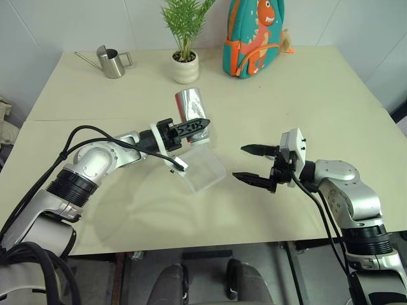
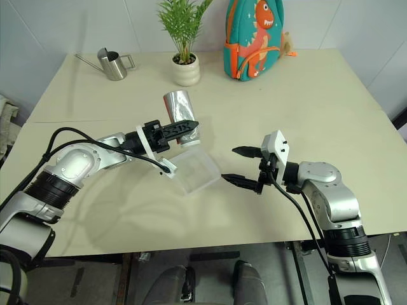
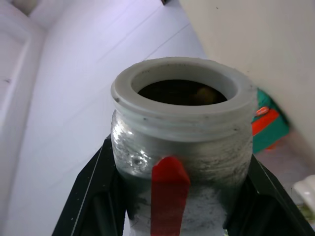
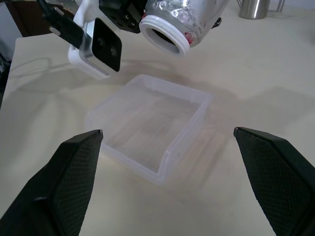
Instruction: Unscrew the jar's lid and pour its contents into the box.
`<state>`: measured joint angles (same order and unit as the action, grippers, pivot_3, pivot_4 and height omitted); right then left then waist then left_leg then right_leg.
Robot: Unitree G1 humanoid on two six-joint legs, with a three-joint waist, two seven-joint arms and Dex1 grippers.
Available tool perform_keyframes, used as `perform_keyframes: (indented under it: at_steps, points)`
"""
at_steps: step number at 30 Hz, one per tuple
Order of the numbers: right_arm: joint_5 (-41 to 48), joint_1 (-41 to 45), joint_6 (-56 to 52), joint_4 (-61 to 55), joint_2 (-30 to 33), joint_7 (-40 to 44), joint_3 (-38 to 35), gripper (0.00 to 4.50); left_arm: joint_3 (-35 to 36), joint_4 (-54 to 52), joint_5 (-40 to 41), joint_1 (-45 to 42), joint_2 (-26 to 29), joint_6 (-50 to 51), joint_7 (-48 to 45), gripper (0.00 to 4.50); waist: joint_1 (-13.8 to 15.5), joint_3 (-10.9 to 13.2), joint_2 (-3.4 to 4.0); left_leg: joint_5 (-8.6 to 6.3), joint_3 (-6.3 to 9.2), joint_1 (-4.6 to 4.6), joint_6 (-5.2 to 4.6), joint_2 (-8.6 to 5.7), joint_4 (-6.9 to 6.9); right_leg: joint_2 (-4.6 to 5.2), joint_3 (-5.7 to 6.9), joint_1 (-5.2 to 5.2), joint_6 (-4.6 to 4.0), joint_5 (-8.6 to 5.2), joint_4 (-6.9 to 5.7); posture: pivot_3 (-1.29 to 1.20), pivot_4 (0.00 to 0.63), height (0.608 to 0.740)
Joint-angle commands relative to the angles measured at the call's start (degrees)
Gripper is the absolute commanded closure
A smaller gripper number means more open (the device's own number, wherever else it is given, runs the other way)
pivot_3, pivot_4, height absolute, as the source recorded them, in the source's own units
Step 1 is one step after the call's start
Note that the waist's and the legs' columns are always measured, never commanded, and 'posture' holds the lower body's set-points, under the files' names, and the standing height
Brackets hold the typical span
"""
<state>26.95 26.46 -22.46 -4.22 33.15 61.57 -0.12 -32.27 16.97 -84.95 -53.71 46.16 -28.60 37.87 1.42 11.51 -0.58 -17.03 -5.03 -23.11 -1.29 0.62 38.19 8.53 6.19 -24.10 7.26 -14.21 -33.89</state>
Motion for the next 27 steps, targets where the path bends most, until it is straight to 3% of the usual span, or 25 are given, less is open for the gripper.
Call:
perform_keyframes:
  at_steps: [1,11,15,17,20,23,24,27]
  points:
    - [0.7,0.5,0.8,-0.8,-0.5,-0.6,-0.9,0.02,-0.2,-0.5,-2.5,-2.3,1.3,2.1,5.0,2.51,0.0,0.0,0.0,0.0,-0.04,0.0,0.0,0.01,0.0,0.0,0.0,-0.01,0.0,0.0,0.0,0.0,0.15,0.74]
    - [0.6,0.1,1.5,0.1,-1.4,-1.1,-1.0,0.02,-0.9,-2.9,-3.3,-0.4,3.6,2.3,7.0,2.51,-0.1,0.0,-0.04,0.0,-0.1,0.01,-0.01,0.07,0.08,0.01,-0.03,-0.04,0.0,0.0,-0.11,0.0,0.15,0.74]
    - [0.9,-0.2,1.3,-0.1,-1.5,-1.0,-1.0,0.02,2.7,0.2,8.3,0.6,3.4,-2.8,1.2,2.51,-0.1,0.0,-0.06,0.0,-0.1,0.01,-0.01,0.09,0.1,0.02,-0.03,-0.04,0.0,0.0,-0.13,0.0,0.15,0.74]
    - [1.0,-0.3,1.1,-0.2,-1.5,-0.8,-1.0,0.02,4.9,2.8,21.0,1.8,3.3,-8.6,-6.7,2.51,-0.1,0.0,-0.07,0.0,-0.1,0.01,-0.01,0.14,0.12,0.03,-0.03,-0.05,0.0,0.0,-0.13,0.0,0.15,0.74]
    - [0.7,0.0,1.5,0.5,-1.1,0.1,-0.8,0.02,10.3,3.3,51.1,7.1,1.7,-8.2,-29.1,2.51,-0.3,0.0,-0.07,0.0,-0.12,0.04,0.0,0.19,0.17,0.06,-0.05,-0.06,0.0,0.0,-0.17,0.0,0.15,0.74]
    - [0.3,0.6,2.6,1.7,-0.6,1.2,-0.9,0.02,16.8,-5.1,79.5,14.5,0.1,7.0,-52.1,2.51,-0.9,0.0,-0.07,0.0,-0.17,0.04,0.0,0.22,0.34,0.07,-0.05,-0.06,-0.02,0.01,-0.26,0.0,0.15,0.74]
    - [-0.4,1.0,3.6,2.7,-0.2,1.9,-0.7,0.02,22.1,-8.6,90.1,16.8,-1.5,18.6,-55.8,2.51,-1.1,0.0,-0.06,-0.01,-0.16,0.01,0.01,0.24,0.46,0.06,-0.03,-0.06,-0.02,0.01,-0.3,0.0,0.15,0.74]
    - [-1.6,1.9,6.1,4.8,0.3,3.6,-0.3,0.02,32.7,-14.9,106.8,20.5,-3.9,39.6,-59.2,2.51,-1.5,-0.1,-0.17,-0.02,-0.07,-0.06,-0.01,0.25,0.81,0.03,-0.04,-0.04,-0.03,0.02,-0.54,0.0,0.15,0.74]
